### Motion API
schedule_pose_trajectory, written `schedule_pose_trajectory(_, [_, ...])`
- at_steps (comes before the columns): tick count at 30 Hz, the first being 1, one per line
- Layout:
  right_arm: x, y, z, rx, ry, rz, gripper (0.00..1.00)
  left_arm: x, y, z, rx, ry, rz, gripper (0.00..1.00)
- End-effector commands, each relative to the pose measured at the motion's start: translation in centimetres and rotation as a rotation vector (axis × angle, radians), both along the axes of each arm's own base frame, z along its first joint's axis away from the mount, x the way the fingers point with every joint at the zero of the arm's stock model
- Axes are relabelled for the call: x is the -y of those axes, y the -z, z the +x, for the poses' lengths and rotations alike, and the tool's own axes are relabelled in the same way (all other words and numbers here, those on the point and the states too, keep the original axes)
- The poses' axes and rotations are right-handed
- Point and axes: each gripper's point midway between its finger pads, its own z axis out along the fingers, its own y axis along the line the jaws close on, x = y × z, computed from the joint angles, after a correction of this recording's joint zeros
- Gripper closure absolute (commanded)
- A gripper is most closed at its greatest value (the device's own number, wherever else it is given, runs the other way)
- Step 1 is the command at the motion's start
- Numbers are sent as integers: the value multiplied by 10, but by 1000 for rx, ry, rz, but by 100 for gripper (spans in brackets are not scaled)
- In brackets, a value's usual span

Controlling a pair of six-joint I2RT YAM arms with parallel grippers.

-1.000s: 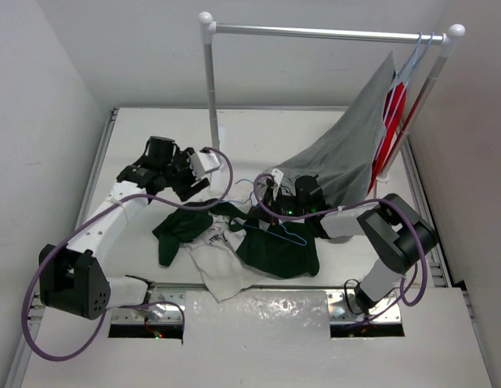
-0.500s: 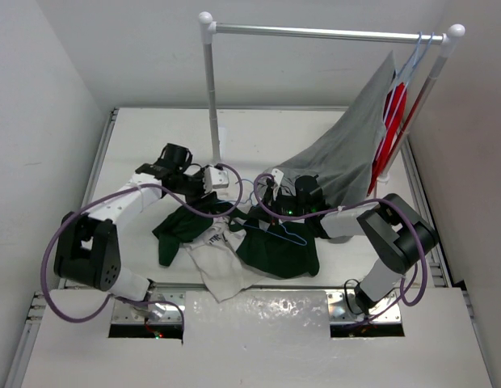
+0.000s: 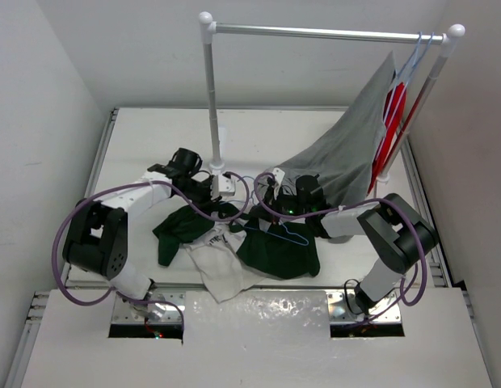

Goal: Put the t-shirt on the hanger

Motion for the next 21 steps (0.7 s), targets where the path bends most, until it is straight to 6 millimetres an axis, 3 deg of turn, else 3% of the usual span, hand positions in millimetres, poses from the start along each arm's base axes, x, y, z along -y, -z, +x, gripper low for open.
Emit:
schedule_pose_trajectory(1, [-9,-14,2,49,-28,29,100,23,-21,-6,-3,52,-110,100])
schedule_pose_trajectory(7, [-11,-24,6,133,-33,-26,100,41,-59,-25,3,131,-230,99])
schedule_pose_trajectory(16, [-17,-47,6,315,-54,-114,100,52,-68,-35,-20,161,-270,97])
schedule_pose_trajectory(20, [-20,-55,7,374,-53,-147,100,62,-88,-30,2,187,-322,93])
schedule_pose_trajectory(21, [-20,-56,8,386,-45,-153,100,60,-88,-39,-41,187,-318,92])
